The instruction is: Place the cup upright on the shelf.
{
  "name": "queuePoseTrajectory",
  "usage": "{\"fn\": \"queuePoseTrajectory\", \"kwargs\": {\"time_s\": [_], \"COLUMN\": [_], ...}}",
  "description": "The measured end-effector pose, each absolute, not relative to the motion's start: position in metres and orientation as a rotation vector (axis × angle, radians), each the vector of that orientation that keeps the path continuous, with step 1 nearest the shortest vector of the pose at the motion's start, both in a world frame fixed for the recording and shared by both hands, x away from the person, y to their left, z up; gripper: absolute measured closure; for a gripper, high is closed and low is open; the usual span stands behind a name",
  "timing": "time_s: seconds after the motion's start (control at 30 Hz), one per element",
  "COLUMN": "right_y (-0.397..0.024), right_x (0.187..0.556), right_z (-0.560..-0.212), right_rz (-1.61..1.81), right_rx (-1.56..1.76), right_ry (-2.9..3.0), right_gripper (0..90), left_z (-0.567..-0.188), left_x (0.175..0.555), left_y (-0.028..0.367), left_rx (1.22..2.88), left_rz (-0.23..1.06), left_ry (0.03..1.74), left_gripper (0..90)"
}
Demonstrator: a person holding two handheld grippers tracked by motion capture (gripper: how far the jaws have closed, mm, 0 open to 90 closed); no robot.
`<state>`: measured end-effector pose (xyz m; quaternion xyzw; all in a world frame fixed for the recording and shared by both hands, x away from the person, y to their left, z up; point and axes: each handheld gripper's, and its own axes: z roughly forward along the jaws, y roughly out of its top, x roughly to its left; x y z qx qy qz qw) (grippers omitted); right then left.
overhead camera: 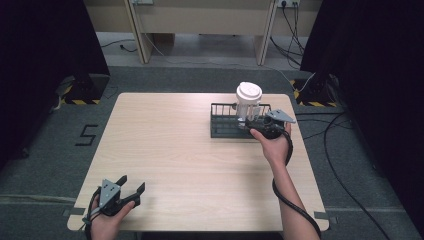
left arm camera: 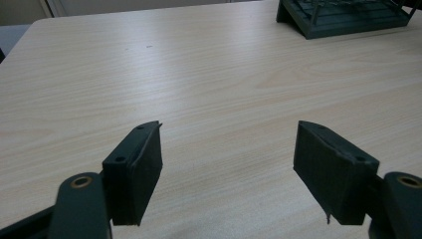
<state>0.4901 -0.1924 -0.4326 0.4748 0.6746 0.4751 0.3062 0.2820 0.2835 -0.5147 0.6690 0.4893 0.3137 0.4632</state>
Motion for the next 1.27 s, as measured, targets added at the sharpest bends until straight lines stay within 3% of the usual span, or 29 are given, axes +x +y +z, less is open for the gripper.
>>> {"fn": "queuePoseTrajectory", "kwargs": {"time_s": [0.67, 1.27], "right_y": [-0.221, -0.249], "right_x": [0.436, 0.368], "right_z": [-0.438, -0.481], "right_rz": [1.260, 1.245], "right_rx": [1.233, 1.283], "right_ry": [1.790, 1.792], "right_gripper": [13.3, 14.2], "left_z": [-0.514, -0.514], "left_x": [0.281, 0.282], "left_y": [0.284, 0.284], "left_rx": [1.645, 1.649], "left_rz": [0.772, 0.778], "left_ry": [1.207, 1.207], "left_gripper": [26.7, 26.7]}}
